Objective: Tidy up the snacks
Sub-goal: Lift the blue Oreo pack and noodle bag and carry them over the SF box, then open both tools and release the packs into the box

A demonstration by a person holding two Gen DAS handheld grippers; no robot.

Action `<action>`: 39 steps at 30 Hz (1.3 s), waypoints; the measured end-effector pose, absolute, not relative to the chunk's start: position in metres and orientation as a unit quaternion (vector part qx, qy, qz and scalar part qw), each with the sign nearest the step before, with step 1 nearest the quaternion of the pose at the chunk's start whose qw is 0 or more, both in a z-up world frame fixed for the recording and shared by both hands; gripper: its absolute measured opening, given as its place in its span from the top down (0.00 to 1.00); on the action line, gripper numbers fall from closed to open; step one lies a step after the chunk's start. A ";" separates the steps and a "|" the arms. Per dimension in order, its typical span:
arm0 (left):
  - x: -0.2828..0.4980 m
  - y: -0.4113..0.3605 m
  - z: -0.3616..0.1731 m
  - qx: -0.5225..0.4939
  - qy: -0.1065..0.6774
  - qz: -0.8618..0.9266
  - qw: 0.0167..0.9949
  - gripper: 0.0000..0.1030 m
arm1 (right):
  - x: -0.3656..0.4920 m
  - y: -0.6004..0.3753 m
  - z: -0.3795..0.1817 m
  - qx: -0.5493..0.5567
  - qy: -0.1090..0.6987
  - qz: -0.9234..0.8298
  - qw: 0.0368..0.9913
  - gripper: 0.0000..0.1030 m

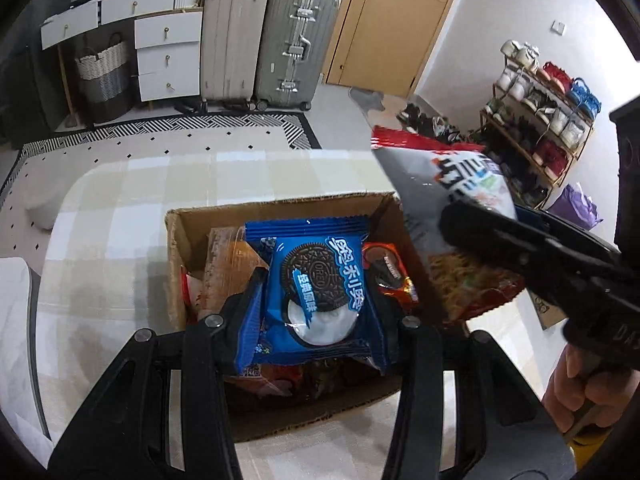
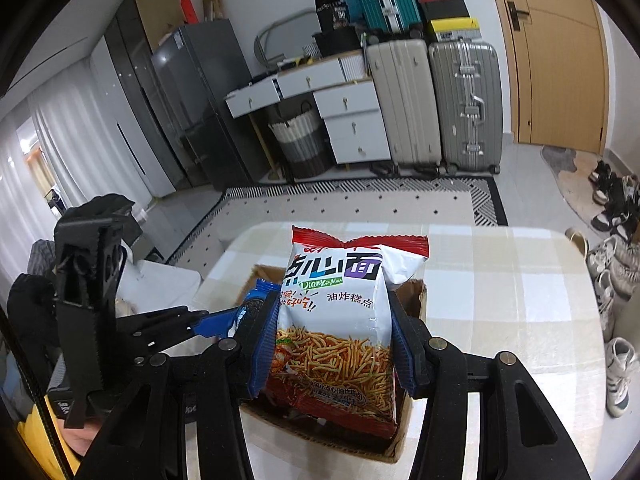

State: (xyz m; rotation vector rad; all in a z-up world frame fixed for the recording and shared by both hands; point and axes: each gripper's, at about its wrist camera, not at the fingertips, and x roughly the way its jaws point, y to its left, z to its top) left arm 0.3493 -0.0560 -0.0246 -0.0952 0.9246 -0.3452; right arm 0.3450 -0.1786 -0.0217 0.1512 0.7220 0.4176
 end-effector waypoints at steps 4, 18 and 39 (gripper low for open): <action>0.360 -0.054 -0.040 -0.045 0.457 -0.164 0.873 0.60 | 0.360 -0.177 -0.034 0.076 0.363 0.201 0.906 0.51; 0.370 -0.042 -0.046 -0.054 0.446 -0.156 0.880 0.60 | 0.371 -0.170 -0.058 0.071 0.393 0.200 0.895 0.51; 0.347 -0.035 -0.021 -0.039 0.428 -0.135 0.893 0.56 | 0.373 -0.159 -0.067 0.026 0.417 0.185 0.889 0.51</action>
